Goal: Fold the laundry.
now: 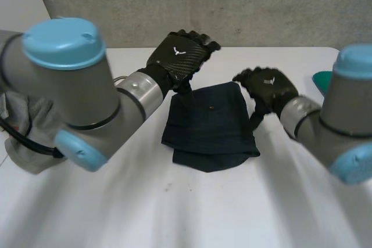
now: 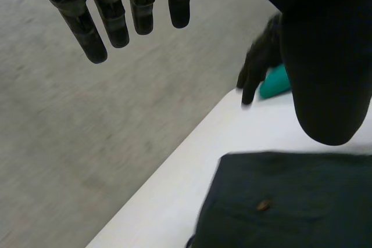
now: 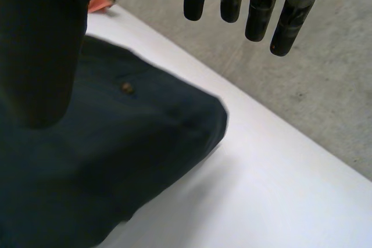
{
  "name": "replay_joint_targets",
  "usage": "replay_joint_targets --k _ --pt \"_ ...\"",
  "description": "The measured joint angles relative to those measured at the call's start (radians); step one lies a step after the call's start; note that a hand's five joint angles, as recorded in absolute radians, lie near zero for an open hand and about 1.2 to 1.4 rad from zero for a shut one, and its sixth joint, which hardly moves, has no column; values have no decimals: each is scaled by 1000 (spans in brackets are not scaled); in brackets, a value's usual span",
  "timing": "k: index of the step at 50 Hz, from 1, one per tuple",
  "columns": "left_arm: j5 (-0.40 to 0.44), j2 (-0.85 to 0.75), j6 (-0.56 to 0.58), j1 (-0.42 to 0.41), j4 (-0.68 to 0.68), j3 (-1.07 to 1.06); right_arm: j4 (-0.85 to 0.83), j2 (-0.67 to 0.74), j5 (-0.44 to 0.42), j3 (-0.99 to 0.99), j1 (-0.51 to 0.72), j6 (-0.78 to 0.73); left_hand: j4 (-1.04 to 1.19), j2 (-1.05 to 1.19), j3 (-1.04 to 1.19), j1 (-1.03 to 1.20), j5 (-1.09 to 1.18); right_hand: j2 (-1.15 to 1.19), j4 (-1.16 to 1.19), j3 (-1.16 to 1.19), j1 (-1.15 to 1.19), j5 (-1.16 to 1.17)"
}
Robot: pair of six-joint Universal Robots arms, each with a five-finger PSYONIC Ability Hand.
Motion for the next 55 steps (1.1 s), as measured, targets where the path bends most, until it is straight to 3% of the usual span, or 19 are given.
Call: replay_joint_targets --k 6,10,19,28,35,40,42,43,44,48,55 --pt "207 97 -17 64 -2 -121 -182 -36 -12 245 38 -62 0 0 0 0 0 0 0 0 0 0" --pt "251 118 -42 90 -5 -153 -270 -17 -19 307 67 -83 0 0 0 0 0 0 0 0 0 0" --pt "257 121 -82 102 -8 -170 -482 151 -7 286 124 -94 -10 0 9 0 0 0 0 0 0 0" --pt "251 120 -82 95 -7 -171 -500 268 88 121 130 -96 -10 0 9 0 0 0 0 0 0 0" --pt "251 124 -82 96 -6 -171 -462 331 114 2 129 -97 -10 0 9 0 0 32 8 42 43 12" --pt "251 125 -82 97 -6 -171 -401 381 99 -91 128 -96 -10 0 9 0 0 365 328 369 337 161" --pt "251 125 -82 97 -6 -171 -391 388 94 -106 128 -95 -10 0 9 0 0 365 328 369 337 161" --pt "251 125 -82 98 -6 -171 -371 406 81 -140 128 -94 -10 0 9 0 0 768 724 762 616 183" --pt "251 125 -82 98 -6 -171 -360 416 70 -162 128 -94 -10 0 9 0 0 854 811 845 660 183" --pt "251 126 -83 101 -6 -171 -337 438 46 -223 127 -92 -10 0 9 0 0 968 935 969 742 183" --pt "250 135 -83 107 -6 -171 -329 429 32 -332 109 -89 -10 0 9 1 0 974 952 987 795 183"
